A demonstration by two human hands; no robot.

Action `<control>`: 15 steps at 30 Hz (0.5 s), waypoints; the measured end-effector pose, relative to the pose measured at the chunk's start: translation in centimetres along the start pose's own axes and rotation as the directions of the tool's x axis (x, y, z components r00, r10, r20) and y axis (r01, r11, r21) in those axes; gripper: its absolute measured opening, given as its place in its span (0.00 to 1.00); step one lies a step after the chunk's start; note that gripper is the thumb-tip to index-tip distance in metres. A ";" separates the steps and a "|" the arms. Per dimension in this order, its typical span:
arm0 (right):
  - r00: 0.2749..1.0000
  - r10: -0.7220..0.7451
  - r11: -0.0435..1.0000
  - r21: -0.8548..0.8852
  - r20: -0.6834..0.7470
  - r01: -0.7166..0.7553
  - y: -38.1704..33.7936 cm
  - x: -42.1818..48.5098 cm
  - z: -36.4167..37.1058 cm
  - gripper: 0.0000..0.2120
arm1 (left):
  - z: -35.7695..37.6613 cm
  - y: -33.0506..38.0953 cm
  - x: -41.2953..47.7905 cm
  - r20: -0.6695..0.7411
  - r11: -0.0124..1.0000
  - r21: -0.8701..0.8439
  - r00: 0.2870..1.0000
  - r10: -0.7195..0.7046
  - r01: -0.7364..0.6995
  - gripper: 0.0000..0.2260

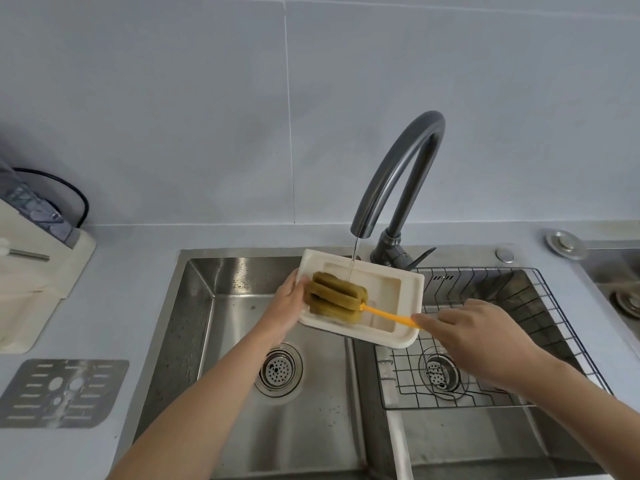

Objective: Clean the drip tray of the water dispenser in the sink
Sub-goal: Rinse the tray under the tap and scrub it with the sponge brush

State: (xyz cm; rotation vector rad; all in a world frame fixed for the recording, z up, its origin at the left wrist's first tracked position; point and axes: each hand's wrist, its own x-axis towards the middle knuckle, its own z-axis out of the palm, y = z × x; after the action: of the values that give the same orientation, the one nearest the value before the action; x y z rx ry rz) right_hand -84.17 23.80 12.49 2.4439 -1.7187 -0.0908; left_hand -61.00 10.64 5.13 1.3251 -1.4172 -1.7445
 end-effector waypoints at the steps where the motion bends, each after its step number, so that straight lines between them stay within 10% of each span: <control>1: 1.000 -0.018 1.000 -0.002 0.005 0.018 0.1 0.0 -0.2 0.27 | -0.1 0.0 0.0 0.003 1.000 0.012 1.000 0.001 -0.001 0.14; 10: 0.994 -0.016 0.997 0.075 -0.104 0.024 2.9 0.3 -2.9 0.11 | -1.0 -0.3 -0.1 0.004 0.989 0.137 0.999 0.048 -0.048 0.17; 15: 0.990 0.046 0.999 0.029 -0.131 -0.043 2.1 1.1 -2.0 0.18 | -0.8 0.6 -0.5 -0.002 0.986 0.153 0.998 0.065 -0.064 0.17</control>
State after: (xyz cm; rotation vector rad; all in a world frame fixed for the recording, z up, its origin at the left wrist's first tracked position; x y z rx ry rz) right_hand -85.47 22.25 14.83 2.3697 -1.7270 0.0964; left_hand -60.15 10.52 5.88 1.3458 -1.5990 -1.6152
